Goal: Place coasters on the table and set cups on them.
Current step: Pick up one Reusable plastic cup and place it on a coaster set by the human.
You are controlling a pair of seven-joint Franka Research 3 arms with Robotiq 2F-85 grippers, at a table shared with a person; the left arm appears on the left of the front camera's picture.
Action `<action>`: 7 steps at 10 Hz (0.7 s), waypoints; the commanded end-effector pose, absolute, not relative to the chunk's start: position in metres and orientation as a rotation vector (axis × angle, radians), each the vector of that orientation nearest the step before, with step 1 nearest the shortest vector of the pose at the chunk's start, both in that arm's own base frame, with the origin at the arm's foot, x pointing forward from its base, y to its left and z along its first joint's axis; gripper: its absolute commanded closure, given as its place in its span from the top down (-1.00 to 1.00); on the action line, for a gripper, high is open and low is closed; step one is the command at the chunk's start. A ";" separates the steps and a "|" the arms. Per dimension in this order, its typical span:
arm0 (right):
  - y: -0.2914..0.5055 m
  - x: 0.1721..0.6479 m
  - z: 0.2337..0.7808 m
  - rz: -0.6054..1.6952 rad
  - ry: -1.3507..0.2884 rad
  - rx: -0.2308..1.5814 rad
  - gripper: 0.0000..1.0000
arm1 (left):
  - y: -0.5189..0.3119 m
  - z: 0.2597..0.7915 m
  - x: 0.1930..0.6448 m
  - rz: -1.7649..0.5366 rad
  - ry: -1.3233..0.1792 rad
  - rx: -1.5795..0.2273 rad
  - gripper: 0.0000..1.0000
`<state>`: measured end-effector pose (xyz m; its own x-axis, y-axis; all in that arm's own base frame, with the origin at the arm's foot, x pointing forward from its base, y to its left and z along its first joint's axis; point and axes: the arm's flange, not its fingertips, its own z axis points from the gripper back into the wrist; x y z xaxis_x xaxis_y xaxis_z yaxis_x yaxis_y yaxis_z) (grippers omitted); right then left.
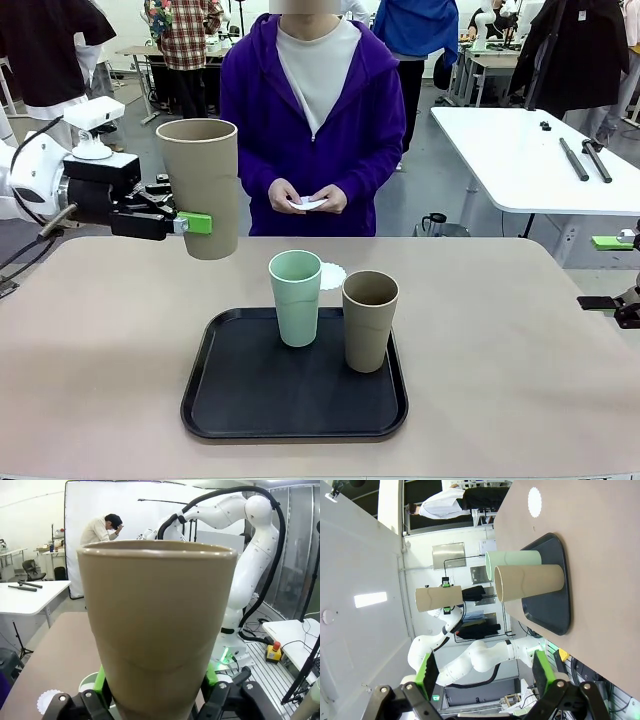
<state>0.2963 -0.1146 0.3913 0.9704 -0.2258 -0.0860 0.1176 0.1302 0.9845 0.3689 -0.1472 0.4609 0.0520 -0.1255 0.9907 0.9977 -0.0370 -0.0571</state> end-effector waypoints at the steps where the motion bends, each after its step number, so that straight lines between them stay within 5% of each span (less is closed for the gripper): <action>1: -0.115 0.297 0.392 -0.262 -0.084 1.419 1.00 | -0.149 0.455 0.371 -1.253 -1.053 -1.184 -1.00; 3: -0.115 0.297 0.392 -0.262 -0.084 1.419 1.00 | -0.149 0.455 0.371 -1.253 -1.053 -1.184 -1.00; 4: -0.115 0.297 0.392 -0.262 -0.084 1.419 1.00 | -0.147 0.456 0.370 -1.249 -1.048 -1.175 0.68; 7: -0.115 0.297 0.392 -0.262 -0.084 1.419 1.00 | -0.140 0.469 0.463 -1.188 -1.099 -1.141 0.68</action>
